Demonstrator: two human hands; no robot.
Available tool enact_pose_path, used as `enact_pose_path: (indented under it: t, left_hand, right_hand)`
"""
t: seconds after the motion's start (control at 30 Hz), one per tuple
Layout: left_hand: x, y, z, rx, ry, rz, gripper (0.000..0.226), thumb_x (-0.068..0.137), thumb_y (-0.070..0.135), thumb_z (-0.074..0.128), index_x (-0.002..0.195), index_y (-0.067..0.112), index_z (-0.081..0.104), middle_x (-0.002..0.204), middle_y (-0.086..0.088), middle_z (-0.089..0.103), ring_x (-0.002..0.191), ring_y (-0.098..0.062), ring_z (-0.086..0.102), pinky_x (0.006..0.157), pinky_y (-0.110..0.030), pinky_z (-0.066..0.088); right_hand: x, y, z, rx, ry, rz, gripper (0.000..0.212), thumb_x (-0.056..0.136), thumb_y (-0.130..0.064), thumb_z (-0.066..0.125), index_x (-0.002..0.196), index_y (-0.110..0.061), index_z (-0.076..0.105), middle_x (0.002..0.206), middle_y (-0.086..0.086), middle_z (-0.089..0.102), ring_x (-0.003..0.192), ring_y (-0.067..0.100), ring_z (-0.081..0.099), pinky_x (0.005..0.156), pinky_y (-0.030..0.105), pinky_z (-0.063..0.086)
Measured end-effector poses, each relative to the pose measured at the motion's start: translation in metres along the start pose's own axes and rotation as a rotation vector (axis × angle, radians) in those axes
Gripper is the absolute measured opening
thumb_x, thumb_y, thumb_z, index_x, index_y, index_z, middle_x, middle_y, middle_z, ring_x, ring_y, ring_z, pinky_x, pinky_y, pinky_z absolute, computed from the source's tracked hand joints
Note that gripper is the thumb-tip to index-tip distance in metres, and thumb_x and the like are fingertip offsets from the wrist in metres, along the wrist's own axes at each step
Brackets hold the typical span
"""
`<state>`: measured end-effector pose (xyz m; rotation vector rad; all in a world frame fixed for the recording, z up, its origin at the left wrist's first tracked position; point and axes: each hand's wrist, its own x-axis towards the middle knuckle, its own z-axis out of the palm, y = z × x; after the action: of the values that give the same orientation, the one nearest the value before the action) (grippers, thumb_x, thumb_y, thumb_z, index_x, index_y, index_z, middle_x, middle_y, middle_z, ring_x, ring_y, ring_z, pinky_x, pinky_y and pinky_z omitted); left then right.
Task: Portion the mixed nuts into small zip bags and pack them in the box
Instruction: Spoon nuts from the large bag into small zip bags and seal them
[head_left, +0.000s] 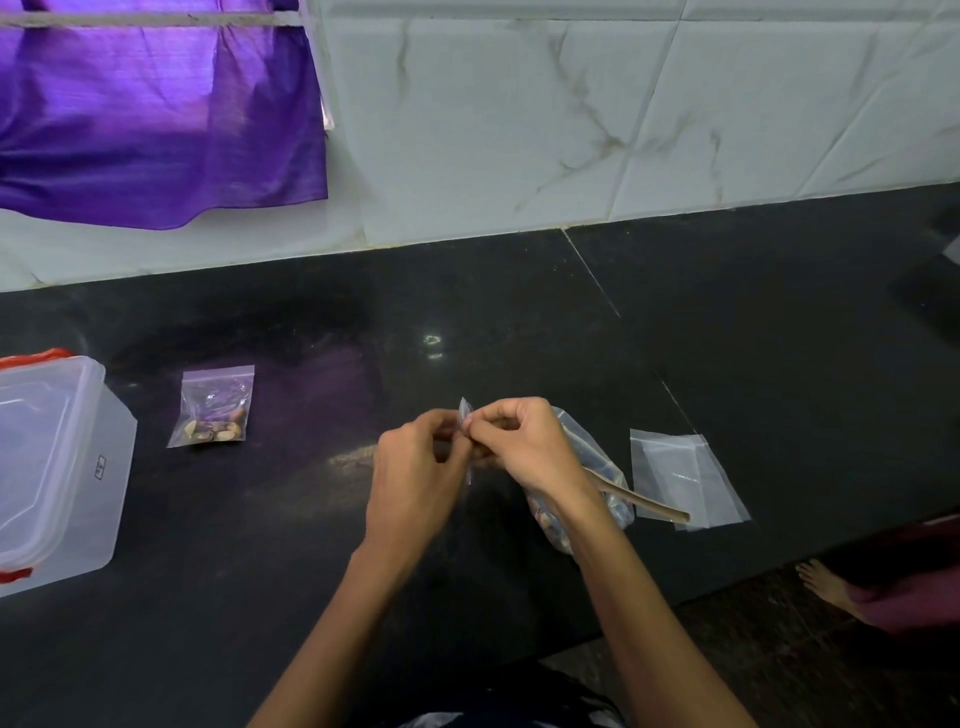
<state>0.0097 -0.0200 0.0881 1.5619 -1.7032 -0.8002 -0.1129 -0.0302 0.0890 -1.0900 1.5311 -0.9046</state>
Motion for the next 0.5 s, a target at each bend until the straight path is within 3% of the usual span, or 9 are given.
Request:
enact_pose_path:
  t: [0.13, 0.3, 0.43, 0.5]
  left_hand:
    - [-0.0007, -0.0018, 0.0044, 0.032, 0.015, -0.036, 0.017, 0.095, 0.020, 0.053, 0.084, 0.016, 0.065, 0.064, 0.008, 0.061, 0.058, -0.008, 0.061, 0.055, -0.028, 0.053]
    - [0.0063, -0.0039, 0.0026, 0.091, 0.124, -0.076, 0.022, 0.088, 0.017, 0.064, 0.067, 0.012, 0.067, 0.051, 0.004, 0.060, 0.044, -0.007, 0.055, 0.046, -0.012, 0.044]
    - [0.0058, -0.0008, -0.0009, 0.050, 0.088, -0.031, 0.010, 0.085, 0.021, 0.070, 0.078, 0.014, 0.073, 0.059, 0.012, 0.063, 0.053, 0.000, 0.062, 0.051, -0.009, 0.049]
    - [0.0058, -0.0009, -0.0022, 0.015, 0.086, -0.032, 0.007, 0.084, 0.021, 0.071, 0.083, 0.015, 0.074, 0.063, 0.018, 0.061, 0.058, 0.004, 0.062, 0.054, -0.008, 0.051]
  right_hand:
    - [-0.0022, -0.0014, 0.0005, -0.098, 0.019, -0.004, 0.011, 0.086, -0.020, 0.065, 0.087, -0.011, 0.070, 0.074, 0.002, 0.070, 0.071, 0.012, 0.067, 0.071, 0.029, 0.059]
    - [-0.0045, -0.0001, 0.0036, -0.227, 0.123, 0.006, 0.012, 0.084, -0.030, 0.065, 0.085, -0.018, 0.065, 0.077, -0.002, 0.069, 0.076, 0.013, 0.067, 0.075, 0.038, 0.059]
    - [-0.0064, -0.0039, 0.0021, -0.177, 0.040, 0.051, 0.003, 0.090, -0.027, 0.061, 0.090, -0.025, 0.058, 0.086, -0.003, 0.068, 0.080, 0.012, 0.068, 0.077, 0.039, 0.059]
    - [-0.0072, -0.0068, -0.0001, -0.069, -0.041, 0.130, 0.009, 0.091, -0.021, 0.061, 0.099, -0.023, 0.057, 0.088, -0.001, 0.069, 0.080, 0.013, 0.070, 0.078, 0.039, 0.059]
